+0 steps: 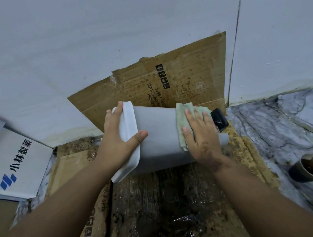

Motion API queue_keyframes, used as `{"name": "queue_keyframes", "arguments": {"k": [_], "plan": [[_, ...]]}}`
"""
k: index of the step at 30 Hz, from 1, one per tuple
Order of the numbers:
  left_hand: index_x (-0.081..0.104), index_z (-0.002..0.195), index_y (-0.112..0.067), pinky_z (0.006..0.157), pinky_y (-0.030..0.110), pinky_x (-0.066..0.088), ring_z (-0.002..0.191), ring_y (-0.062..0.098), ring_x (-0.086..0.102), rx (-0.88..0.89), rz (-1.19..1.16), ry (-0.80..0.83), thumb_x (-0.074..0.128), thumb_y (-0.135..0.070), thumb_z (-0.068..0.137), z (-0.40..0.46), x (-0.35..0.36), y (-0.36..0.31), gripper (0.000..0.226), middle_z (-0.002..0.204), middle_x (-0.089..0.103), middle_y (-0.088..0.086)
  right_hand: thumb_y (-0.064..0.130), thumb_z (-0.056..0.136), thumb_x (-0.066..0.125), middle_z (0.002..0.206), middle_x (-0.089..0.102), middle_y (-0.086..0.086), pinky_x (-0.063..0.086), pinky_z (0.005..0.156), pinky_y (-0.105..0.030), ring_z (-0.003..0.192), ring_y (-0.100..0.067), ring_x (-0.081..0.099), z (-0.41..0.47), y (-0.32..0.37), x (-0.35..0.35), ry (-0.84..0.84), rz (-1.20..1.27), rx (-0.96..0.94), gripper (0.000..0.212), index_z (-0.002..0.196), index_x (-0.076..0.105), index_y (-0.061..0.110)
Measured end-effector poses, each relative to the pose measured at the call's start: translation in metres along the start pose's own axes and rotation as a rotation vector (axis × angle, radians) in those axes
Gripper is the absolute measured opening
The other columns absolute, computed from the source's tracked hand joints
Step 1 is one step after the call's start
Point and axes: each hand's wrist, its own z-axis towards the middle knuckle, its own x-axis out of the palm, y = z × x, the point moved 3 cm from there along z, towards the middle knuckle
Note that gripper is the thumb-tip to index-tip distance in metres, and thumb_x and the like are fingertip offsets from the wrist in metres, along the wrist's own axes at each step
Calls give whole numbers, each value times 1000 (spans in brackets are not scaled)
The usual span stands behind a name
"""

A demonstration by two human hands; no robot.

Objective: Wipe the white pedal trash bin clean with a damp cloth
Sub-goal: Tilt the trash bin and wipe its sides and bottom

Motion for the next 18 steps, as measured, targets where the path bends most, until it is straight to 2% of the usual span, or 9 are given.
{"name": "queue_keyframes", "arguments": {"k": [2, 6, 10, 13, 16, 18], "plan": [[12, 160, -40, 113, 32, 9, 155, 5, -7, 7, -7, -7, 54, -83, 62, 0, 2, -1, 115, 170, 3, -9, 59, 91, 8, 167, 14, 0, 2, 125, -48, 154, -32, 4, -4, 30, 4, 31, 28, -9, 74, 159, 16, 31], [12, 161, -36, 114, 32, 10, 155, 8, -5, 17, -1, -10, 52, -86, 62, 1, 1, -1, 117, 170, 7, -4, 55, 98, 10, 168, 3, 11, -3, 123, -45, 155, -26, -4, -11, 105, 10, 120, 65, -305, 63, 158, 10, 38], [12, 161, -35, 115, 33, 11, 156, 10, -2, 15, 2, 8, 45, -100, 56, 3, 0, 0, 128, 170, 7, -5, 51, 102, 20, 167, 13, 10, 3, 125, -43, 155, -23, 2, 0, 85, 8, 126, 33, -427, 57, 157, 14, 40], [11, 161, -37, 115, 35, 11, 155, 8, -5, -14, 0, 7, 50, -88, 61, 3, -2, 2, 119, 170, 4, -8, 56, 98, 17, 165, 21, 5, 11, 124, -47, 155, -23, 8, 12, 40, 8, 99, 7, -285, 62, 157, 19, 37], [10, 160, -39, 115, 38, 15, 156, 9, -4, -21, 20, -9, 47, -86, 63, 2, -3, 3, 114, 170, 4, -8, 55, 97, 16, 164, 24, 2, 7, 125, -44, 154, -25, 11, 16, 15, 4, 62, 53, -70, 64, 156, 25, 33], [11, 160, -39, 112, 35, 14, 156, 9, -4, -16, 15, -14, 47, -87, 63, 2, -3, 3, 114, 170, 4, -8, 51, 96, 13, 165, 21, 1, 5, 125, -45, 154, -28, 10, 15, 28, 7, 73, 56, 3, 65, 157, 23, 32]]}}
